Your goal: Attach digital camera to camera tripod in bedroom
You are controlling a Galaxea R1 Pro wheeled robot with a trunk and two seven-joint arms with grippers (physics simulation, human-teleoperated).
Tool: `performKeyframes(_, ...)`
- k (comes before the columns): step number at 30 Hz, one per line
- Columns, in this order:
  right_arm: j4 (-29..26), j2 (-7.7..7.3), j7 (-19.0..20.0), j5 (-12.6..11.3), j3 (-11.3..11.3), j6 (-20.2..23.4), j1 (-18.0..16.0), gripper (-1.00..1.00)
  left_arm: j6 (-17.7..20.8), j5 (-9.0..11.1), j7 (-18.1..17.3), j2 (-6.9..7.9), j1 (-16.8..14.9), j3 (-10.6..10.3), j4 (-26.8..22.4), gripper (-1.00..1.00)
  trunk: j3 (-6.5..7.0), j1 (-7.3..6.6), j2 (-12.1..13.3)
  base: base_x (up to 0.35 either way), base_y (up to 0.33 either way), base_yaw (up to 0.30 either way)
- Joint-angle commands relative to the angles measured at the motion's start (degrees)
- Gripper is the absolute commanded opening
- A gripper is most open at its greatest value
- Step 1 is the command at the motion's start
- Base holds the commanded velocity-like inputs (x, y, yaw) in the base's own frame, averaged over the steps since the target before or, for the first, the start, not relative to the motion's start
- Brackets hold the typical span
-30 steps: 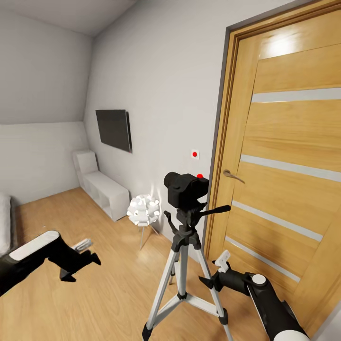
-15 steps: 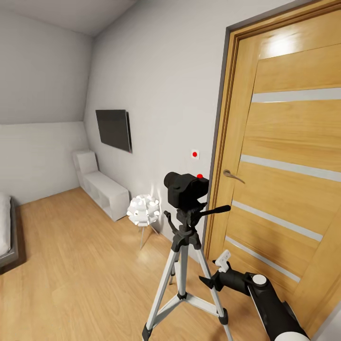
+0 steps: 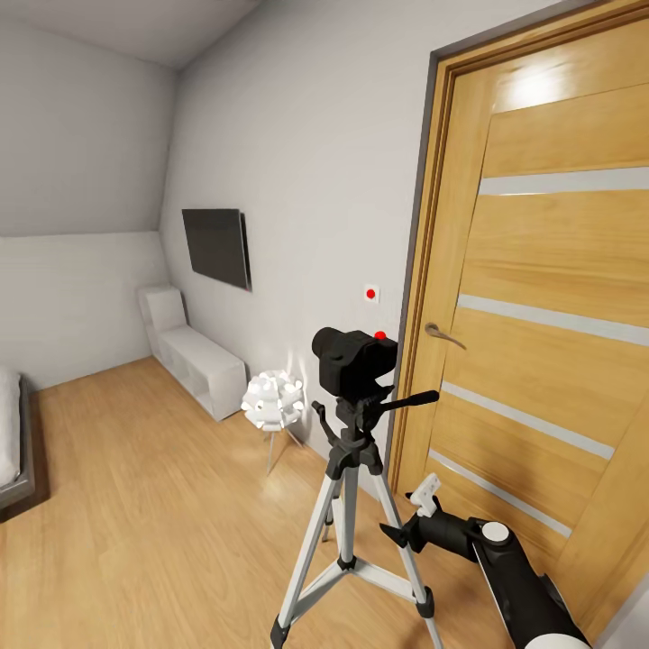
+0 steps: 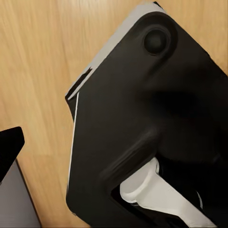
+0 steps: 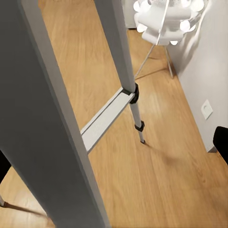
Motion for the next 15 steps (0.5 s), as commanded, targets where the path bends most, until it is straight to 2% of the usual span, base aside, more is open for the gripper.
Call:
performKeyframes(1, -0.08, 0.04, 0.34, 0.24, -0.15, 0.20, -0.02, 1.00, 0.10, 0.46, 0.07, -0.19, 0.13, -0.47, 0.05, 1.00, -0.02, 0.02, -0.04, 0.000, 0.000, 0.000)
performKeyframes(6, -0.66, 0.04, 0.34, 0.24, -0.14, 0.21, 0.37, 1.00, -0.22, 0.38, 0.07, -0.74, 0.71, -0.50, 0.15, 1.00, -0.02, 0.02, -0.04, 0.000, 0.000, 0.000)
performKeyframes(15, -1.64, 0.04, 0.35, 0.23, 0.47, 0.22, 1.24, 1.00, -0.35, 0.42, 0.07, -0.16, 0.74, -0.22, 0.14, 1.00, -0.02, 0.02, -0.04, 0.000, 0.000, 0.000)
